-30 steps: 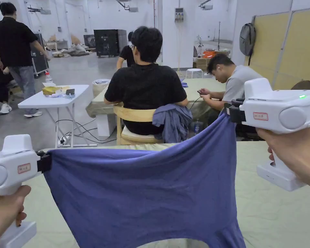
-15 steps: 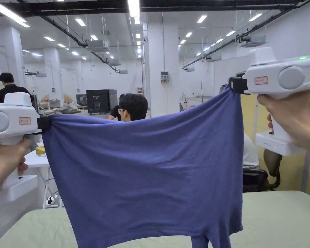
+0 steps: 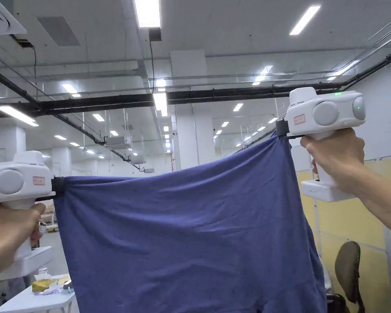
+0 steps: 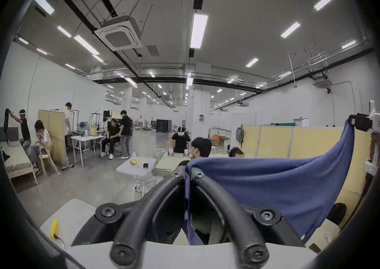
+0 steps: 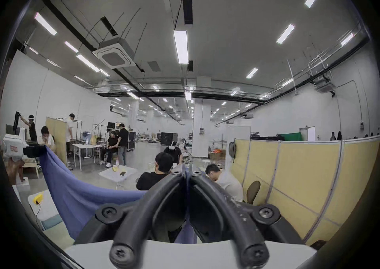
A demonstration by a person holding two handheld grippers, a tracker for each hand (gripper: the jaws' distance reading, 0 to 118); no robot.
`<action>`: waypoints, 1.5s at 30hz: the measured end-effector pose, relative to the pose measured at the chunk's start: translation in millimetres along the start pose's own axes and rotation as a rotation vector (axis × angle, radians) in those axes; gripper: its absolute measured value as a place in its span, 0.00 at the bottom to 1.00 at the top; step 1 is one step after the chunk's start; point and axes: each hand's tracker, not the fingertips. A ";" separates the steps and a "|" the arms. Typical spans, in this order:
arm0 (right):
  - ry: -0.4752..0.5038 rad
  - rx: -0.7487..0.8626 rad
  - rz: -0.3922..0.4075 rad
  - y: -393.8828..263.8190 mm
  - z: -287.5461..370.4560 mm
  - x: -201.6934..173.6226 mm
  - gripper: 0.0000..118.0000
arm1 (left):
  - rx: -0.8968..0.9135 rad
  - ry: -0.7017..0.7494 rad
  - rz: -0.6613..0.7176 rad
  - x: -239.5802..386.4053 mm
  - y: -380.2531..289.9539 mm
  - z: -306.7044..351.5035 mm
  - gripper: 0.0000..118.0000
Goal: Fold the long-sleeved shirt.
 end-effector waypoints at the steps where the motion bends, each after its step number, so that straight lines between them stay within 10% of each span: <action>1: 0.001 -0.003 0.001 1.4 1.6 -0.7 0.03 | 0.006 -0.003 0.003 -0.7 3.2 0.5 0.02; 45: -0.003 -0.029 0.060 -57.0 -254.2 -52.5 0.03 | -0.013 0.091 -0.052 -40.9 -18.8 -211.7 0.02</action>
